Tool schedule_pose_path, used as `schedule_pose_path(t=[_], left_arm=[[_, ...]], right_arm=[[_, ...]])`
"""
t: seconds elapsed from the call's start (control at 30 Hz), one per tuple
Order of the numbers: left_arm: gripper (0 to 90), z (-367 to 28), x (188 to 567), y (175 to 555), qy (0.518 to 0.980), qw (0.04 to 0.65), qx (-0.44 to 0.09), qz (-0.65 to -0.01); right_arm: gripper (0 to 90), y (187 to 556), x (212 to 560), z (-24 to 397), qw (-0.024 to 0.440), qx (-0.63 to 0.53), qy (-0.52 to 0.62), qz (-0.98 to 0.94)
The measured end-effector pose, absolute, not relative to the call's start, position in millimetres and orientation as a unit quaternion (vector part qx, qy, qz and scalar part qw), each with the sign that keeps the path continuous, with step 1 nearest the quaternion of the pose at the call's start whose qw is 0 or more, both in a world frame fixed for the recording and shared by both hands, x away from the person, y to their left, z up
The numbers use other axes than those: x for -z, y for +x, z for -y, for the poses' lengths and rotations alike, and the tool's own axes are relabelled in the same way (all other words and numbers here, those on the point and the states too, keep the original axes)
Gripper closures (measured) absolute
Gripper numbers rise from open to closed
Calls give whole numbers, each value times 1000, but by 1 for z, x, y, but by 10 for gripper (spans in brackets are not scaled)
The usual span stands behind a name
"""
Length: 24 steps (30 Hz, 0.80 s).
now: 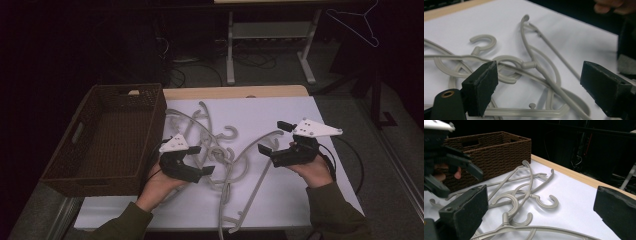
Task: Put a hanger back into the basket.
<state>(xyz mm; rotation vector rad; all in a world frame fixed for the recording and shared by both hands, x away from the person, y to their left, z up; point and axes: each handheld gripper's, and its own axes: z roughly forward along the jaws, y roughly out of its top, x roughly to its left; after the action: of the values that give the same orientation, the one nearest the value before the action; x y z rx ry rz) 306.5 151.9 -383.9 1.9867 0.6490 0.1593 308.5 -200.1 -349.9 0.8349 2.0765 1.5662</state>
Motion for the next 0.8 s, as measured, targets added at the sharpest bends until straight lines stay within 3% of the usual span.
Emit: schedule_pose_path(t=[0.17,0.37,0.63,0.8], left_arm=[[176,-145,392,316,833,468,-83,-285],[292,-141,402,333,841,436,-93,-308],[367,-129,422,349,853,392,-82,-335],[488,-128,425,353,849,395,-57,-346]], right_arm=[[0,308,351,197,202,-558,296,-748],[0,308,352,196,197,-558,299,-748],[0,309,352,197,201,-559,296,-748],[0,309,352,197,200,-560,296,-747]])
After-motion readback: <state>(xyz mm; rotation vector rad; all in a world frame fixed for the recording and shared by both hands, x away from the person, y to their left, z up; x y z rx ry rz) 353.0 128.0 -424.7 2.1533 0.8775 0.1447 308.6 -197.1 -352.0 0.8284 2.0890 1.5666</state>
